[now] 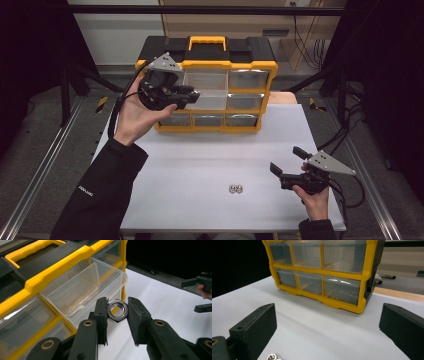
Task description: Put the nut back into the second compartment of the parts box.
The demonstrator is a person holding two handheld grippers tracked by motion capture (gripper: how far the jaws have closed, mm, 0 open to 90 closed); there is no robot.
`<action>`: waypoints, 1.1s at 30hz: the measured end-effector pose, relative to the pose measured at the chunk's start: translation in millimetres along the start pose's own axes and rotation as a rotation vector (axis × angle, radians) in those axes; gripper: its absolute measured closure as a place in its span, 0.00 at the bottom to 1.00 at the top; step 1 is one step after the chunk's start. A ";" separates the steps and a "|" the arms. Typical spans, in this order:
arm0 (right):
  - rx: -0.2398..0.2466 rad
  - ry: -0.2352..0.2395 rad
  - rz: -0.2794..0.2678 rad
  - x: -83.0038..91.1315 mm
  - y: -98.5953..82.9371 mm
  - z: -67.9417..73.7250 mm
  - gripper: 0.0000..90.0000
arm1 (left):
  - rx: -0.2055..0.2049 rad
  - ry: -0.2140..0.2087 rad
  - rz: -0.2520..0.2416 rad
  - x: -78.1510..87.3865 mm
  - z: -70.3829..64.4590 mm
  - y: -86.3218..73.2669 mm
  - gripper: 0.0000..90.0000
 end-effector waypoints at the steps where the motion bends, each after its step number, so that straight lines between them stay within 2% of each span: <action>1: -0.001 0.001 0.000 0.1 0.1 0.0 0.02 | 0.000 0.000 0.000 0.0 0.0 0.0 0.77; 17: -0.007 0.004 -0.002 -0.5 0.2 0.6 0.02 | 0.013 0.024 -0.014 -11.9 14.4 15.7 0.77; 30: -0.009 0.004 0.000 -0.2 0.3 0.6 0.02 | 0.029 0.062 -0.024 -24.4 33.3 16.3 0.77; 33: -0.010 0.007 0.002 -0.3 0.1 0.9 0.02 | 0.033 0.075 -0.013 -30.4 37.0 15.4 0.77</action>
Point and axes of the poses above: each handheld gripper's, and its own axes: x roughly backward along the jaws, y roughly out of its top, z roughly to its left, the point moved 4 cm from there along -x, roughly forward along the jaws, and after that the axes turned 6 degrees about x, right-handed, at the moved point
